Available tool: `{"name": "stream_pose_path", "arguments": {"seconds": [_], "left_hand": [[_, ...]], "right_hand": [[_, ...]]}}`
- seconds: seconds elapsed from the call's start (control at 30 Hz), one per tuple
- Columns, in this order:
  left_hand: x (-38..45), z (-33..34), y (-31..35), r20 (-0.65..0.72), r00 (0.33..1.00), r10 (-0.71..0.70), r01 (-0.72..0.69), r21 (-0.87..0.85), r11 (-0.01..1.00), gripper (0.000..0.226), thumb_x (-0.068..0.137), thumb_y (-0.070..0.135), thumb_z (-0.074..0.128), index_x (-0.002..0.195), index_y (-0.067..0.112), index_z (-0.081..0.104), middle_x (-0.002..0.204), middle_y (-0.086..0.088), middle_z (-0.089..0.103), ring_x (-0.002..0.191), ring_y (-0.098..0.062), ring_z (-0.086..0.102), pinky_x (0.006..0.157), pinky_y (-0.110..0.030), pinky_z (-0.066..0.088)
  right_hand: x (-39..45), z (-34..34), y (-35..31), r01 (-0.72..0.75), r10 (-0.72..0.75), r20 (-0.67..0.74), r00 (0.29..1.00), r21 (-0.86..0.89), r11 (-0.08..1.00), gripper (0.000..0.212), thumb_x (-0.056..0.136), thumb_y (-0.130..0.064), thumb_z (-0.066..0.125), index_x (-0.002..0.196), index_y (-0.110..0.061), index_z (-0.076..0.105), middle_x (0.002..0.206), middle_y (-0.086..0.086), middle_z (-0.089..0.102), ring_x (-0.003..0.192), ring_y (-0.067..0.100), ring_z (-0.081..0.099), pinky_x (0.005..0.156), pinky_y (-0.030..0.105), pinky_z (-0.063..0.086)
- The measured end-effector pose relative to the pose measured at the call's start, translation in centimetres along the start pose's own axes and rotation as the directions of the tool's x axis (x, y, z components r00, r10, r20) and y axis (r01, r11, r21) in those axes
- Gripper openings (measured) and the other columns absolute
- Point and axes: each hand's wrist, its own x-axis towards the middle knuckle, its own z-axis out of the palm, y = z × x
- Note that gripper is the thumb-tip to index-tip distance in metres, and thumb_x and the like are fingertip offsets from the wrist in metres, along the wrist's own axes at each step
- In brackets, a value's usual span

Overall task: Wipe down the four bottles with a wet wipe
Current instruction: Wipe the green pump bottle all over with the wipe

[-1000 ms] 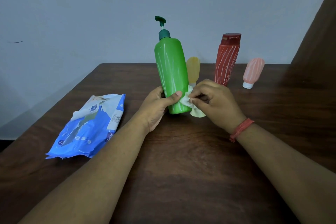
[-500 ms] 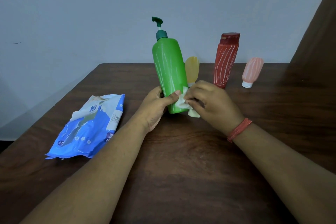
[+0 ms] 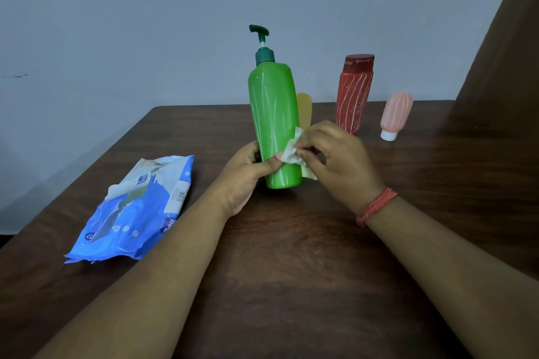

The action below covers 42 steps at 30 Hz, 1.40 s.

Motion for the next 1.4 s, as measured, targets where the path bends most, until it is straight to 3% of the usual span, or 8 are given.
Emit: {"name": "stream_pose_path", "arguments": {"seconds": [0.27, 0.37, 0.47, 0.73, 0.83, 1.2, 1.3, 1.4], "left_hand": [[0.0, -0.2, 0.0, -0.029, 1.000, 0.009, -0.011, -0.057, 0.998, 0.042, 0.087, 0.020, 0.070, 0.125, 0.006, 0.063, 0.119, -0.011, 0.072, 0.112, -0.023, 0.067, 0.098, -0.035, 0.053], [-0.1, 0.0, 0.2, -0.054, 0.999, 0.005, -0.008, -0.054, 0.999, 0.037, 0.084, 0.020, 0.070, 0.119, 0.008, 0.065, 0.111, -0.007, 0.075, 0.105, -0.018, 0.069, 0.094, -0.034, 0.052], [0.0, 0.2, 0.3, -0.059, 0.998, 0.001, -0.005, -0.078, 0.997, 0.036, 0.081, 0.022, 0.068, 0.115, 0.011, 0.066, 0.107, -0.003, 0.076, 0.102, -0.016, 0.071, 0.093, -0.033, 0.053], [0.1, 0.2, 0.2, -0.077, 0.997, 0.000, -0.005, -0.060, 0.998, 0.038, 0.082, 0.023, 0.072, 0.117, 0.011, 0.065, 0.109, -0.005, 0.076, 0.105, -0.018, 0.070, 0.097, -0.035, 0.053], [0.1, 0.0, 0.1, -0.085, 0.996, -0.001, 0.001, -0.006, 1.000, 0.045, 0.083, 0.026, 0.075, 0.123, 0.009, 0.063, 0.118, -0.011, 0.073, 0.114, -0.026, 0.067, 0.102, -0.041, 0.051], [0.0, 0.2, 0.2, -0.071, 0.997, 0.003, -0.005, -0.026, 1.000, 0.041, 0.085, 0.021, 0.073, 0.123, 0.010, 0.064, 0.116, -0.009, 0.073, 0.110, -0.022, 0.068, 0.100, -0.041, 0.051], [-0.1, 0.1, 0.1, -0.063, 0.998, 0.012, -0.011, 0.022, 1.000, 0.043, 0.084, 0.023, 0.072, 0.125, 0.012, 0.063, 0.122, -0.011, 0.071, 0.116, -0.026, 0.066, 0.103, -0.042, 0.050], [-0.2, 0.1, 0.1, -0.046, 0.999, 0.005, -0.004, 0.020, 1.000, 0.044, 0.082, 0.023, 0.072, 0.125, 0.015, 0.063, 0.125, -0.010, 0.070, 0.118, -0.025, 0.066, 0.100, -0.040, 0.051]], "right_hand": [[-0.1, -0.4, -0.3, 0.131, -0.134, 0.139, 0.981, 0.033, 0.991, 0.005, 0.090, -0.010, 0.070, 0.094, -0.010, 0.072, 0.096, 0.001, 0.063, 0.089, 0.018, 0.062, 0.077, 0.041, 0.054], [-0.2, 0.0, -0.6, 0.216, -0.213, 0.230, 0.950, 0.012, 0.976, 0.005, 0.092, -0.014, 0.068, 0.094, -0.011, 0.071, 0.097, 0.000, 0.063, 0.089, 0.017, 0.061, 0.076, 0.041, 0.053], [0.0, -0.1, -0.1, 0.115, -0.113, 0.113, 0.987, -0.013, 0.993, 0.003, 0.092, -0.011, 0.067, 0.093, -0.009, 0.070, 0.096, 0.000, 0.059, 0.087, 0.015, 0.058, 0.075, 0.039, 0.051], [0.1, -0.1, -0.5, 0.178, -0.170, 0.142, 0.975, -0.044, 0.983, 0.007, 0.092, -0.012, 0.066, 0.094, -0.008, 0.071, 0.096, 0.004, 0.061, 0.087, 0.021, 0.060, 0.074, 0.043, 0.053], [-0.1, 0.0, -0.9, 0.316, -0.290, 0.255, 0.922, -0.068, 0.946, 0.011, 0.094, -0.015, 0.063, 0.095, -0.007, 0.071, 0.095, 0.005, 0.063, 0.086, 0.022, 0.060, 0.071, 0.040, 0.053], [0.1, -0.3, -0.4, 0.167, -0.157, 0.118, 0.981, -0.083, 0.982, 0.013, 0.095, -0.014, 0.061, 0.094, -0.007, 0.071, 0.094, 0.005, 0.061, 0.086, 0.021, 0.060, 0.073, 0.042, 0.053], [-0.1, -0.2, -0.4, 0.232, -0.218, 0.206, 0.954, -0.050, 0.971, 0.011, 0.095, -0.015, 0.063, 0.097, -0.008, 0.071, 0.096, 0.003, 0.063, 0.088, 0.020, 0.060, 0.076, 0.043, 0.054], [0.0, -0.5, -0.2, 0.154, -0.148, 0.075, 0.986, -0.077, 0.985, 0.007, 0.092, -0.008, 0.066, 0.096, -0.005, 0.072, 0.095, 0.006, 0.064, 0.088, 0.021, 0.061, 0.075, 0.041, 0.054]]}}
